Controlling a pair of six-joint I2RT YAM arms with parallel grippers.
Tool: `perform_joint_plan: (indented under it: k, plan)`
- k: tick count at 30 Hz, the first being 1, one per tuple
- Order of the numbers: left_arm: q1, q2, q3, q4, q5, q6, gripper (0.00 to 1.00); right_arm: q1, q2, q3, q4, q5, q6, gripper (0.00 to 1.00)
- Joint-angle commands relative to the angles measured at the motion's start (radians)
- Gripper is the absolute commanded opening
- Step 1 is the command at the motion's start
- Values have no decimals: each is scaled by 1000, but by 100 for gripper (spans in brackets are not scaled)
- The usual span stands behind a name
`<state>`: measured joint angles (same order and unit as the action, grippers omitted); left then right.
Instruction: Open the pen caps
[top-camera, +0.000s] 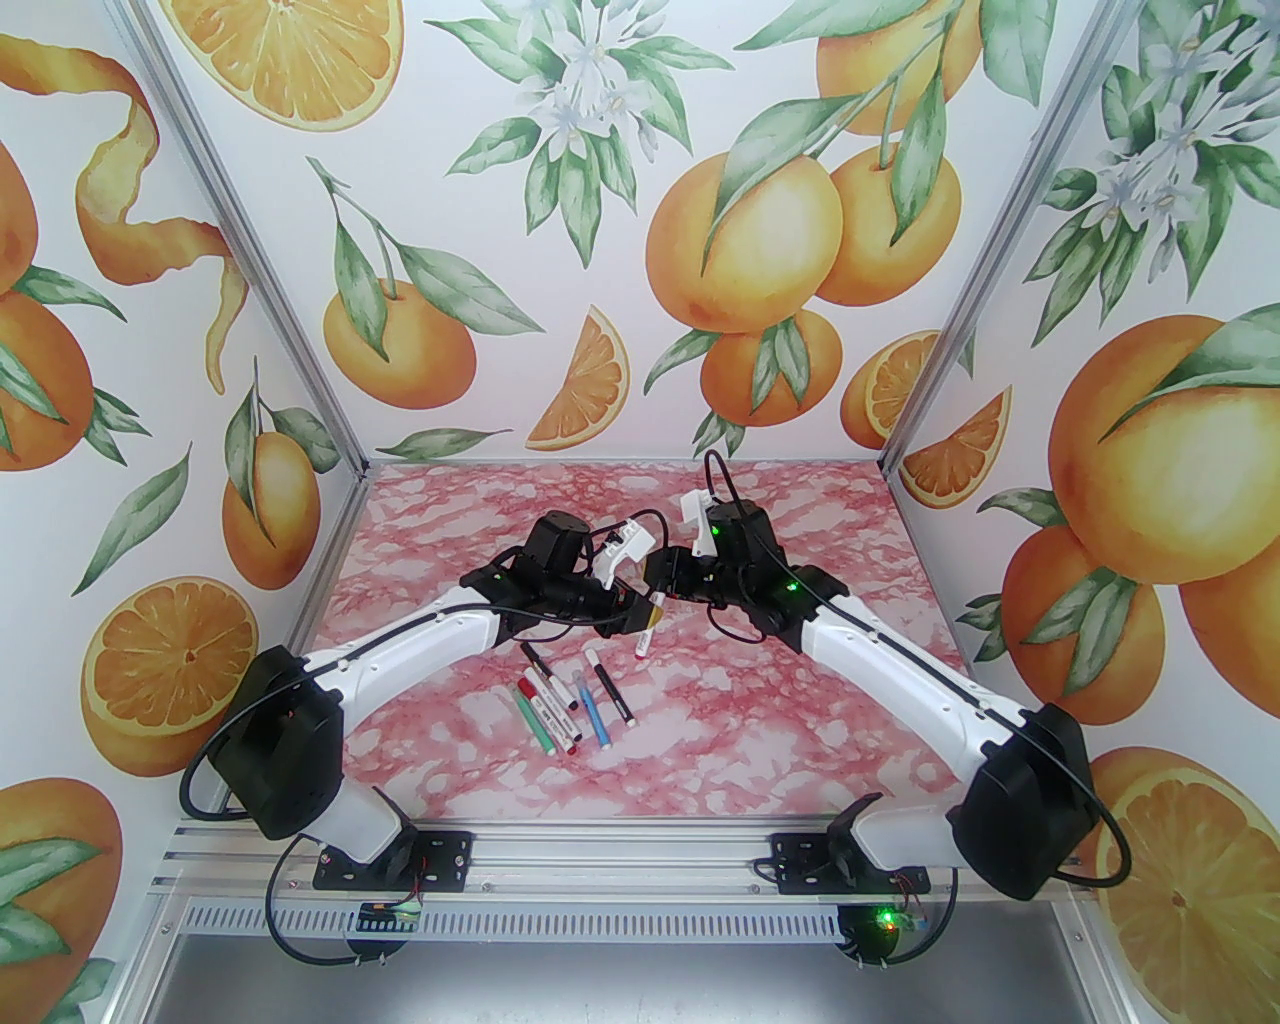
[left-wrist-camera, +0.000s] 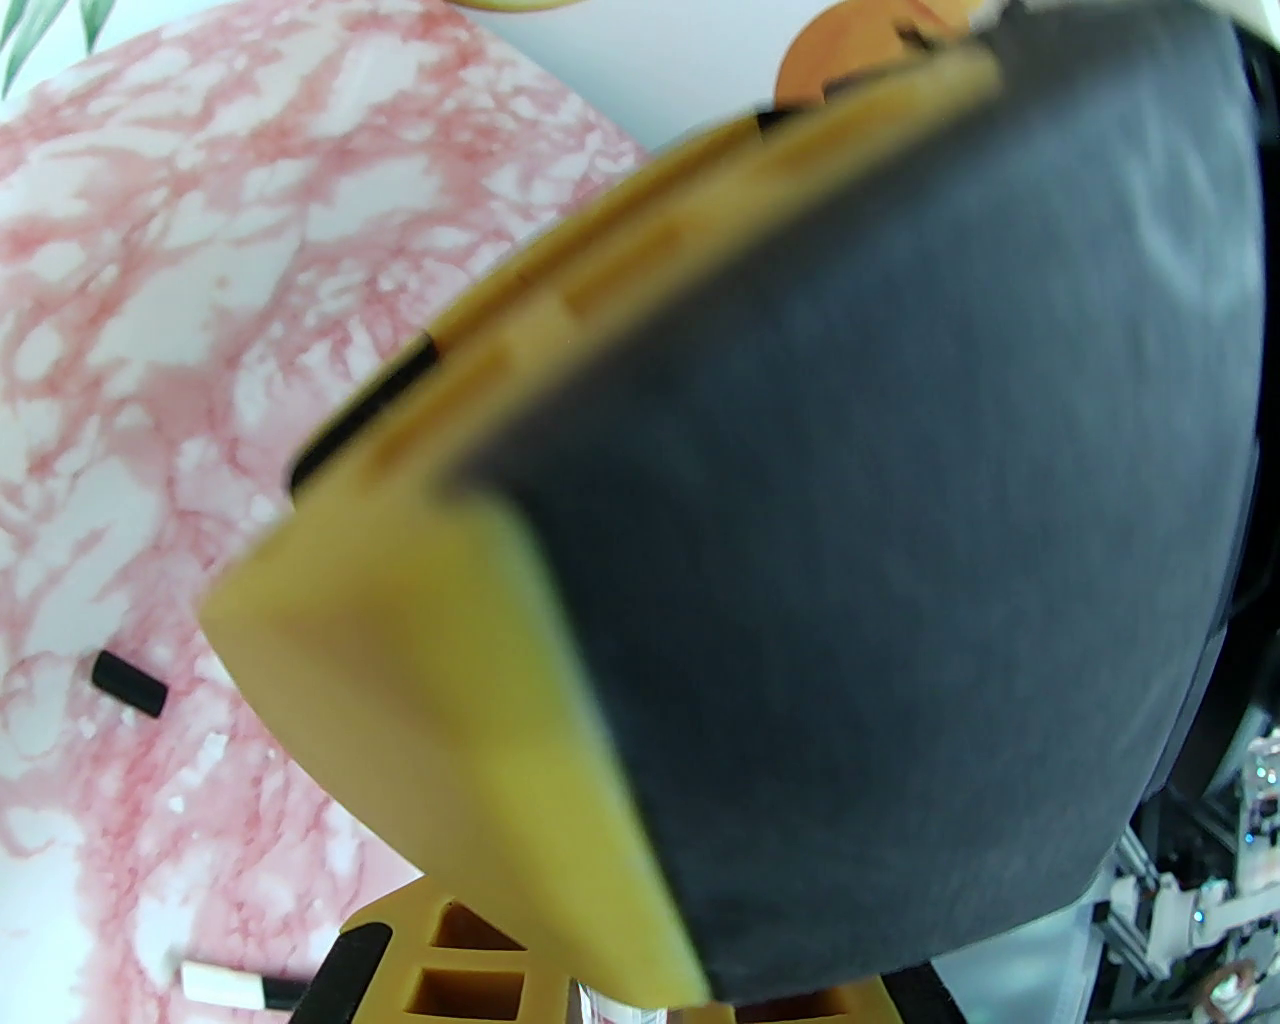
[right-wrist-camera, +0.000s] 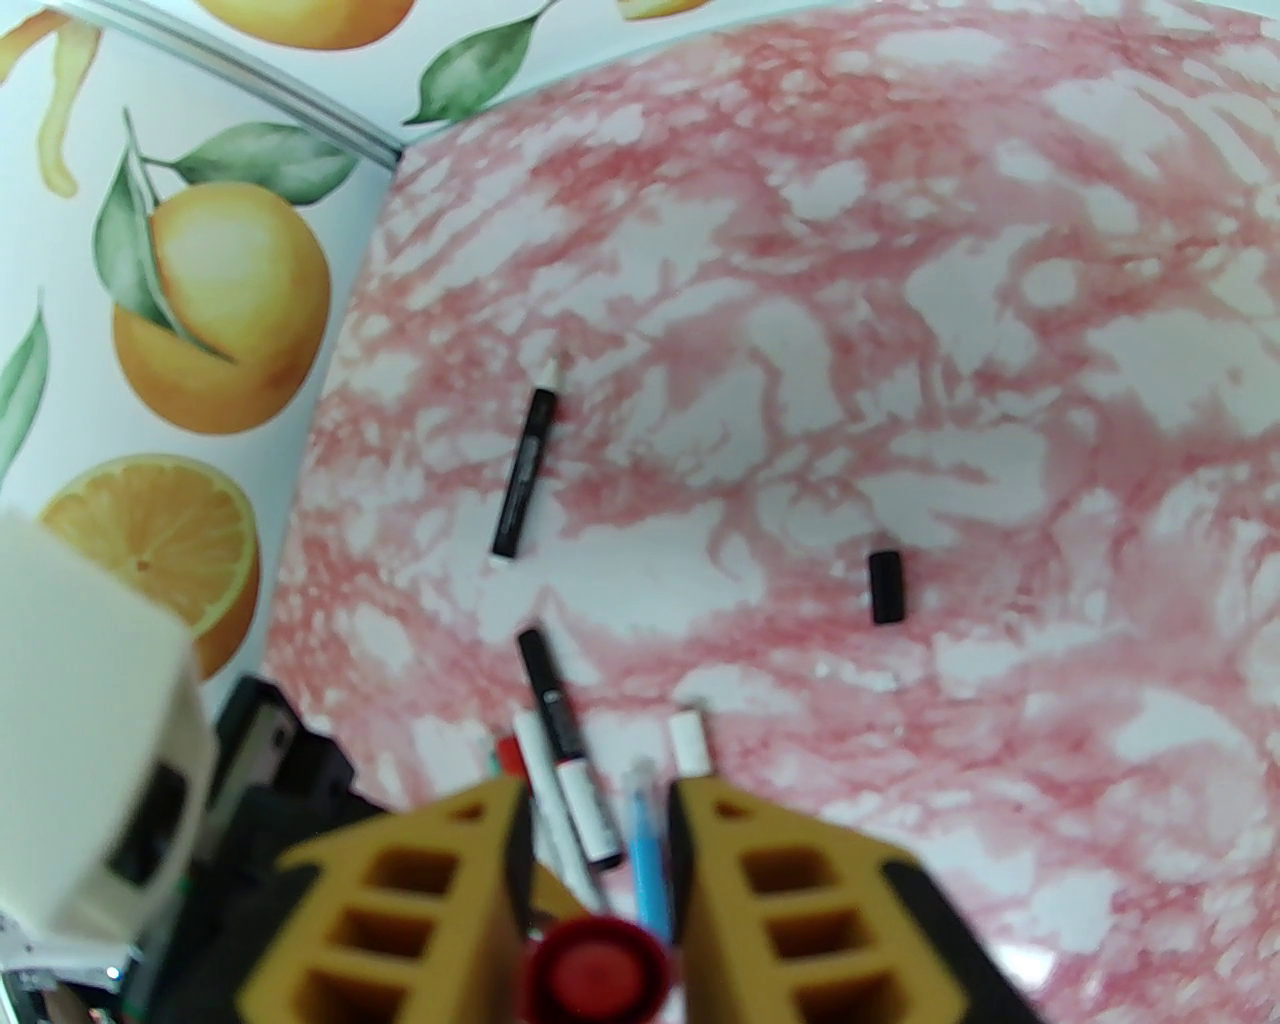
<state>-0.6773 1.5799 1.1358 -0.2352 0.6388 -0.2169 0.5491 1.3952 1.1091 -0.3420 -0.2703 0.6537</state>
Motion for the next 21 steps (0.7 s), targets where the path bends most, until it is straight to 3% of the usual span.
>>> perform_joint_plan:
  k: [1,13,21]
  plan:
    - [-6,11,40,-7,11,27,13,4,6,31,-17,3,-11,25]
    - [-8,6,32,14,1,13,13,4,5,9,-22,-4,-15,27]
    - [-8,3,27,25,2,5,13,5,9,5,-20,-7,-12,24]
